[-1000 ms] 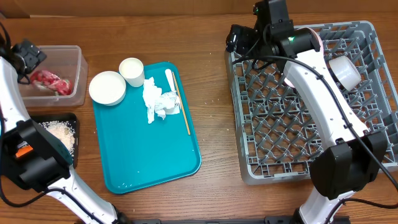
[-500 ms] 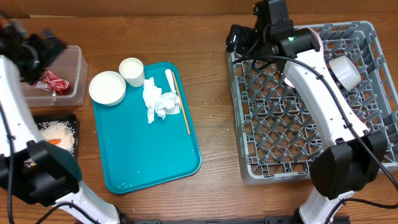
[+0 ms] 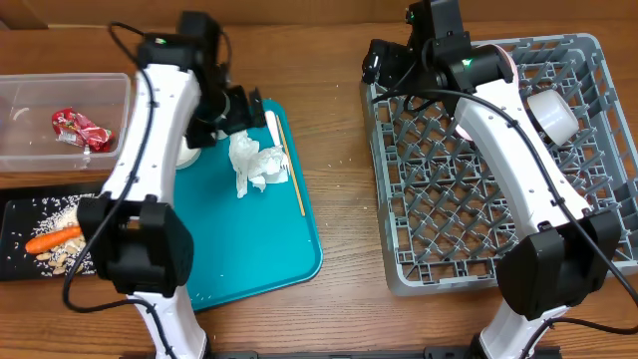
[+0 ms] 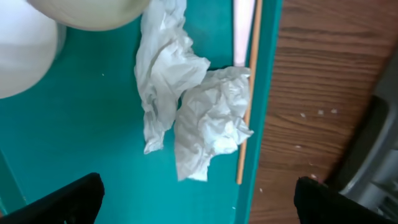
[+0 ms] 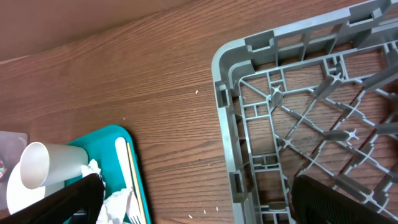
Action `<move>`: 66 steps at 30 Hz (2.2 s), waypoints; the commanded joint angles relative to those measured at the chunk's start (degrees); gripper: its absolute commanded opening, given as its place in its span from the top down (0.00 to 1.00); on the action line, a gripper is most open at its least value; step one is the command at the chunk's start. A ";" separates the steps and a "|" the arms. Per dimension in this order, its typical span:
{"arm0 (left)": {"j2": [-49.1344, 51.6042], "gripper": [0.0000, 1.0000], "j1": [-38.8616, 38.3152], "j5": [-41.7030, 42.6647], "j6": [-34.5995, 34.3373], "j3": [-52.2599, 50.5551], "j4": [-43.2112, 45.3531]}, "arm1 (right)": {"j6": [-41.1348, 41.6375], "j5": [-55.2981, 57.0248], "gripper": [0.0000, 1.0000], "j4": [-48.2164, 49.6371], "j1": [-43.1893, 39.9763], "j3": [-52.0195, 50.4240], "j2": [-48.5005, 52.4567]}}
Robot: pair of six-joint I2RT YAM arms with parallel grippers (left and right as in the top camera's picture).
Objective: Sort waste into correct bins and load items into the dishwasher rack
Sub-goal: 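Move the left gripper back to the white tissue on the tray, then grasp the crumpled white tissue with the left gripper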
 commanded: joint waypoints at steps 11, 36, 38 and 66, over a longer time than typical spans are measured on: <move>1.62 0.00 -1.73 -5.55 -10.38 -16.87 15.76 | 0.07 0.57 0.00 0.28 0.00 0.94 -1.07; 6.12 0.06 -5.51 -12.52 -9.25 -23.63 25.40 | 0.07 0.57 0.00 0.28 0.00 0.94 -1.05; 6.16 0.08 -5.46 -13.27 -8.50 -23.61 25.38 | 0.07 0.57 0.00 0.28 0.00 0.94 -1.05; 5.09 0.96 -5.79 -8.50 -3.43 -5.66 0.59 | 0.07 0.57 0.00 0.28 0.00 0.94 -1.05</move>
